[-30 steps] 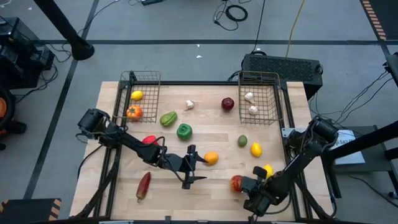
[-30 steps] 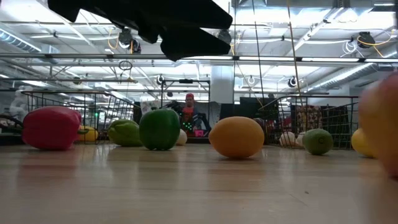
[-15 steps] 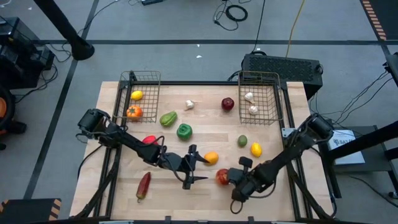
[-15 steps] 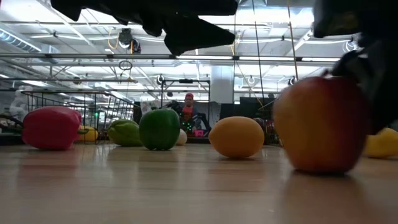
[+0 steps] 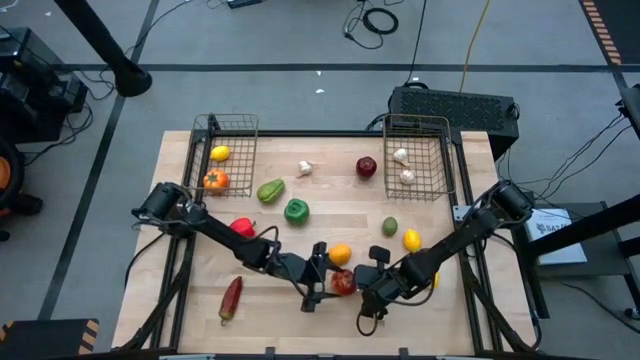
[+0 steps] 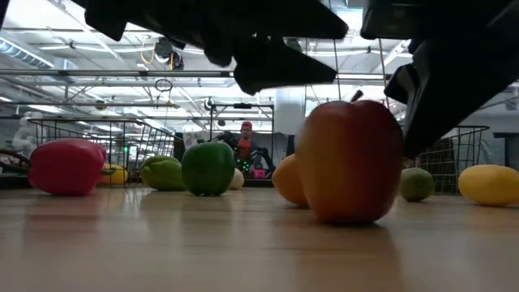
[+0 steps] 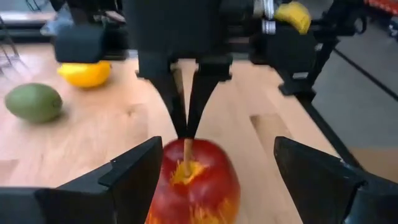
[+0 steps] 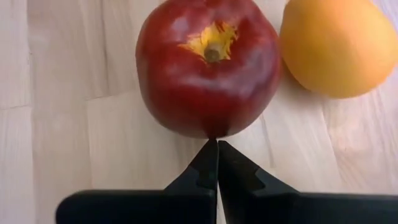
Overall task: Sort produce into baskets
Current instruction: Put the bottom red apple into the left basket
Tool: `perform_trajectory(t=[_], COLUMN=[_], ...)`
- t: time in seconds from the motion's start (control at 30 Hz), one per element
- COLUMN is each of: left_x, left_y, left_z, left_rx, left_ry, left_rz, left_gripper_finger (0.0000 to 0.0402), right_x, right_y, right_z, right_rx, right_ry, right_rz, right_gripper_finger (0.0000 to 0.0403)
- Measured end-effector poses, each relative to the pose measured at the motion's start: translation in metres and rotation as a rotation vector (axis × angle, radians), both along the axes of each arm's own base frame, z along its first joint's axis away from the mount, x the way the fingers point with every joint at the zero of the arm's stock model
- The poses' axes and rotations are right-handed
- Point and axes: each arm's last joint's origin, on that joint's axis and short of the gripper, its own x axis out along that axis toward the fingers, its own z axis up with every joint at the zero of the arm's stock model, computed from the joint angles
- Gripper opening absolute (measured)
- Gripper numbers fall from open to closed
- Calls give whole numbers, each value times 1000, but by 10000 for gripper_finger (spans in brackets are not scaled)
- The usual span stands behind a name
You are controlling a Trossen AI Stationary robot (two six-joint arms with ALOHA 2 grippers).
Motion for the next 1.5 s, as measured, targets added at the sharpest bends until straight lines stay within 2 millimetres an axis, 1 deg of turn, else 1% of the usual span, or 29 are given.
perform_trajectory(t=[0.13, 0.23, 0.6, 0.87, 1.07, 1.2, 1.5], left_x=[6, 8, 11, 13, 14, 14, 14], left_y=[-1, 0, 12, 17, 17, 16, 16], left_z=[0, -5, -8, -11, -16, -16, -16], left_rx=[11, 14, 36, 30, 32, 34, 58], left_ry=[21, 36, 64, 94, 94, 91, 78], left_rz=[-13, -39, -4, -24, -39, -42, -53], left_gripper_finger=[312, 301, 206, 166, 142, 122, 53], right_x=[2, 4, 5, 5, 5, 5, 5], right_y=[-1, -1, 0, 0, 0, 0, 0], right_z=[1, 1, 2, 2, 2, 2, 2], right_rx=[1, -3, -14, -13, -13, -13, -13], right_ry=[-17, -31, -47, -49, -49, -53, -56], right_rz=[11, 17, 22, 22, 23, 25, 29], right_gripper_finger=[0, 0, 0, 0, 0, 0, 0])
